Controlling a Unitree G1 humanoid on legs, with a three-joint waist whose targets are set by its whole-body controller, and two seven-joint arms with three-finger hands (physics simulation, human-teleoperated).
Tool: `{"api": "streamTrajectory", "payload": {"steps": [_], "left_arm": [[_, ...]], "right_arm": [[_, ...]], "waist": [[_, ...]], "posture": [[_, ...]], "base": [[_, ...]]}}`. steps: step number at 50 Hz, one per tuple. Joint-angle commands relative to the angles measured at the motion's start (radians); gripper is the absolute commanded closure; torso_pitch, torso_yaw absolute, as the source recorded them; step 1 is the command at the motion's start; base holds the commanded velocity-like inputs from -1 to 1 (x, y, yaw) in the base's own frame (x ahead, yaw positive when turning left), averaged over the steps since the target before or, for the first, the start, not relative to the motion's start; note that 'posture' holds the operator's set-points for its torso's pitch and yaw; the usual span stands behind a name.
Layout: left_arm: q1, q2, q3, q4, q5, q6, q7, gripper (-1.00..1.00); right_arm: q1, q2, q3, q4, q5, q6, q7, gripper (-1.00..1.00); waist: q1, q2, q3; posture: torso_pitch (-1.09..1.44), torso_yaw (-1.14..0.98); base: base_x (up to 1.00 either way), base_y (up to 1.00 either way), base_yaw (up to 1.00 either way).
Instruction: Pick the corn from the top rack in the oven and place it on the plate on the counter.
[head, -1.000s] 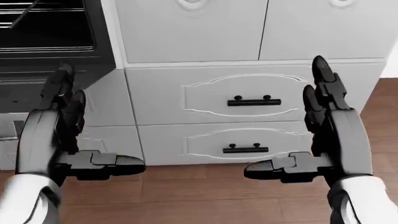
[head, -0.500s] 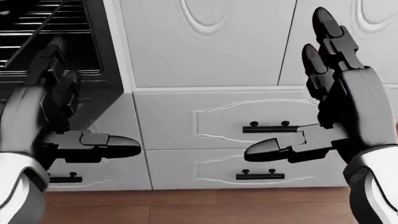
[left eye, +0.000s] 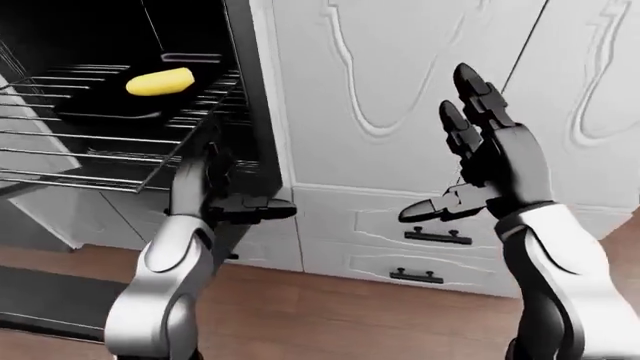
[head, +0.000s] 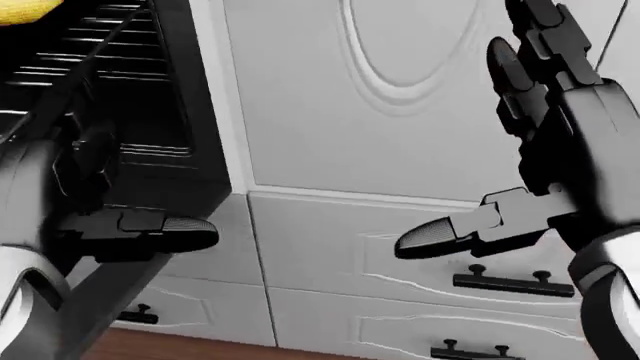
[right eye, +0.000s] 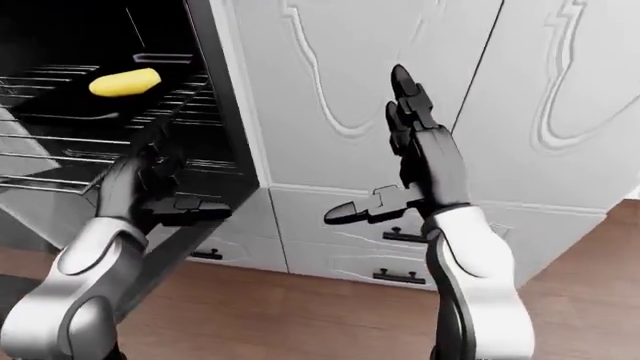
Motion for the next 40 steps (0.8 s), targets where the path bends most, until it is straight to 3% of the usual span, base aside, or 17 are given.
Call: {"api": "streamTrajectory", "payload": {"steps": [1,3,8,10,11,12,14,16,23,25,26,28,31,35,37,39,40], "left_arm": [[-0.043,0.003,-0.011,-0.067,-0.01,-0.041,-0.002,-1.0],[-0.055,0.005,-0.005,-0.068,-0.009,-0.045,0.007,-1.0],[-0.052,0.005,-0.01,-0.058,-0.011,-0.063,0.008,-1.0],[-0.053,0.008,-0.004,-0.063,-0.015,-0.056,0.009,-1.0],[-0.056,0.009,-0.002,-0.074,-0.019,-0.045,0.012,-1.0],[-0.057,0.01,-0.002,-0.081,-0.022,-0.037,0.014,-1.0],[-0.055,0.013,0.003,-0.082,-0.025,-0.038,0.012,-1.0],[-0.06,0.018,0.011,-0.09,-0.032,-0.027,0.013,-1.0],[-0.047,0.021,0.004,-0.071,-0.03,-0.053,0.011,-1.0],[-0.043,0.021,0.007,-0.078,-0.031,-0.05,0.01,-1.0],[-0.046,0.022,0.009,-0.074,-0.032,-0.05,0.009,-1.0],[-0.046,0.022,0.008,-0.078,-0.032,-0.044,0.012,-1.0],[-0.045,0.024,0.008,-0.082,-0.029,-0.039,0.012,-1.0],[-0.042,0.023,0.006,-0.078,-0.026,-0.046,0.008,-1.0],[-0.043,0.021,0.004,-0.082,-0.025,-0.042,0.009,-1.0],[-0.047,0.021,0.004,-0.096,-0.025,-0.024,0.011,-1.0],[-0.051,0.022,0.004,-0.096,-0.025,-0.022,0.012,-1.0]], "right_arm": [[-0.031,-0.014,-0.026,-0.061,0.003,-0.042,-0.015,-1.0],[-0.036,-0.021,-0.04,-0.056,0.017,-0.042,-0.016,-1.0],[-0.03,-0.028,-0.034,-0.073,0.032,-0.039,-0.017,-1.0],[-0.038,-0.031,-0.035,-0.072,0.036,-0.036,-0.016,-1.0],[-0.046,-0.023,-0.041,-0.069,0.044,-0.036,-0.025,-1.0],[-0.048,-0.022,-0.036,-0.066,0.046,-0.039,-0.031,-1.0],[-0.055,-0.024,-0.026,-0.065,0.047,-0.034,-0.037,-1.0],[-0.06,-0.027,-0.021,-0.066,0.046,-0.028,-0.038,-1.0],[-0.072,-0.012,0.002,-0.045,0.045,-0.04,-0.055,-1.0],[-0.075,-0.017,0.002,-0.051,0.044,-0.028,-0.05,-1.0],[-0.075,-0.019,0.001,-0.051,0.043,-0.024,-0.047,-1.0],[-0.078,-0.004,-0.005,-0.038,0.06,-0.004,-0.059,-1.0],[-0.052,0.007,0.021,-0.016,0.046,-0.041,-0.06,-1.0],[-0.069,0.006,0.016,-0.021,0.045,-0.019,-0.054,-1.0],[-0.069,0.01,0.015,-0.025,0.049,-0.017,-0.057,-1.0],[-0.071,0.008,0.009,-0.017,0.054,-0.025,-0.055,-1.0],[-0.069,0.006,0.005,-0.017,0.057,-0.027,-0.054,-1.0]], "waist": [[-0.005,-0.006,-0.044],[-0.004,-0.016,-0.046],[-0.039,-0.076,-0.031],[-0.048,-0.127,-0.043],[-0.062,-0.175,-0.061],[-0.059,-0.121,-0.043],[-0.052,-0.141,-0.048],[-0.049,-0.126,-0.05],[-0.053,-0.037,-0.029],[-0.051,0.008,-0.039],[-0.05,0.014,-0.056],[-0.049,0.012,-0.027],[-0.031,-0.023,-0.04],[-0.048,-0.069,-0.023],[-0.054,-0.103,-0.021],[-0.069,-0.173,-0.049],[-0.067,-0.12,-0.028]], "posture": [[0.0,0.0],[0.0,0.0],[0.0,0.0],[0.0,0.0],[0.0,0.0],[0.0,0.0],[0.0,0.0],[0.0,0.0],[0.0,0.0],[0.0,0.0],[0.0,0.0],[0.0,0.0],[0.0,0.0],[0.0,0.0],[0.0,0.0],[0.0,0.0],[0.0,0.0]], "base": [[0.0,0.0,1.0],[0.0,0.0,1.0],[0.0,0.0,1.0],[0.0,0.0,1.0],[0.0,0.0,1.0],[0.0,0.0,1.0],[0.0,0.0,1.0],[0.0,0.0,1.0],[0.0,0.0,1.0],[0.0,0.0,1.0],[0.0,0.0,1.0],[0.0,0.0,0.91],[0.0,0.0,0.78],[0.0,0.0,0.77],[0.0,0.0,0.77],[0.01,0.0,0.77],[0.02,0.0,0.76]]}}
